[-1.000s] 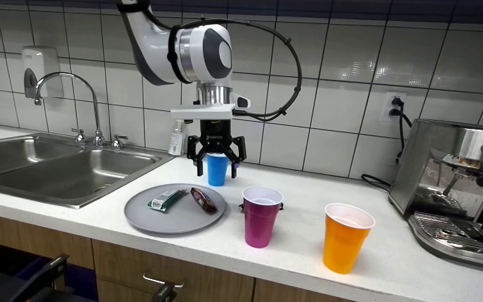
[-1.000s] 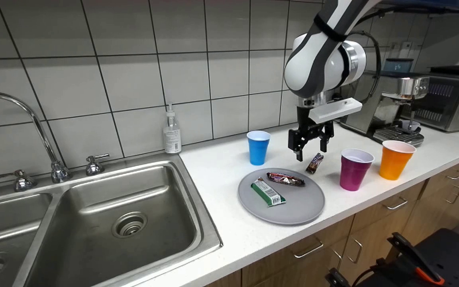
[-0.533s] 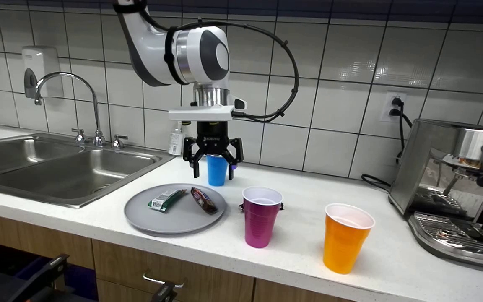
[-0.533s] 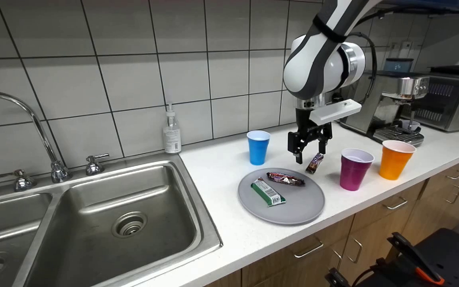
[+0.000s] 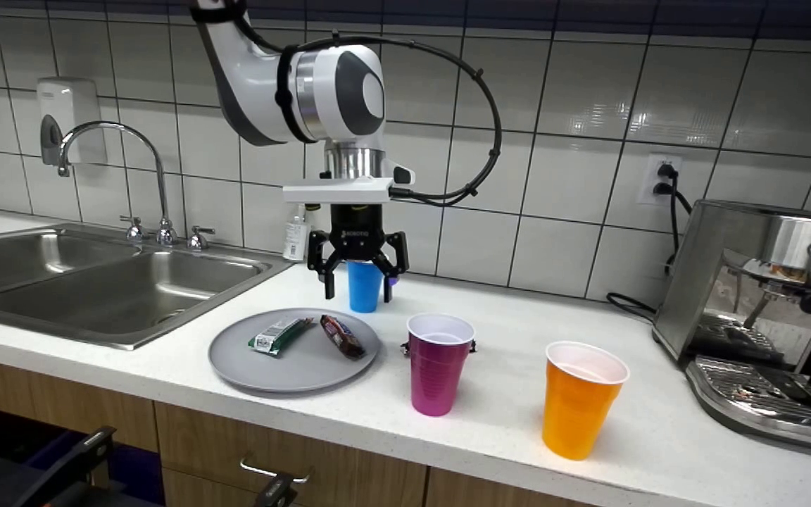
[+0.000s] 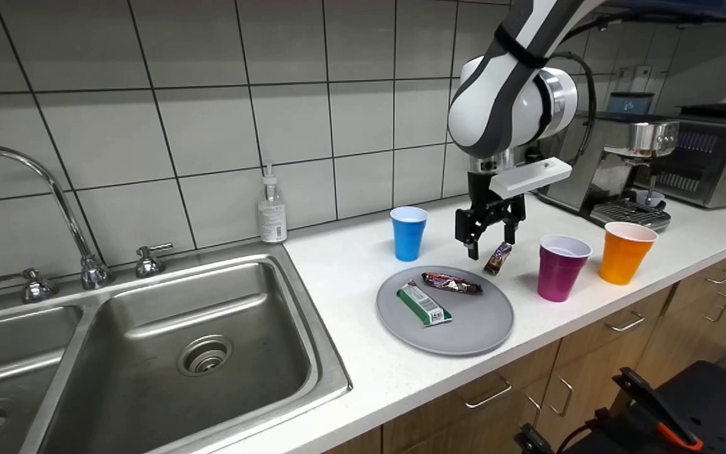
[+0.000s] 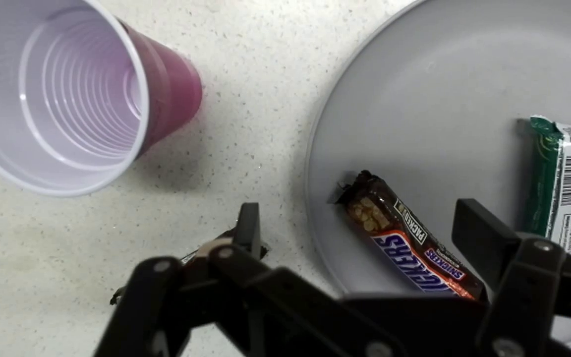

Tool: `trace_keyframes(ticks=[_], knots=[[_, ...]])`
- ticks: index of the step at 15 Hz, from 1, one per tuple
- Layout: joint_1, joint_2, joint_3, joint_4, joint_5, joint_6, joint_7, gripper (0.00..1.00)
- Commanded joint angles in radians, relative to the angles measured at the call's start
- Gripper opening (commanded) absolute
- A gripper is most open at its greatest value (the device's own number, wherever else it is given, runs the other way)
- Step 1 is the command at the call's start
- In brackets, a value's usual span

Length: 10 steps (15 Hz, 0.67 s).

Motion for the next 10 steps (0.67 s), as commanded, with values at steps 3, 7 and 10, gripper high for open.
trace_keyframes(ticks=[3, 7, 10], knots=[[-0.008, 0.013, 0.022, 0.007, -0.010, 0.042, -0.022, 1.00], [-0.001, 0.058, 0.034, 0.025, -0.019, 0.102, -0.038, 1.00], [-0.002, 0.106, 0.050, 0.052, 0.000, 0.127, -0.065, 1.00]])
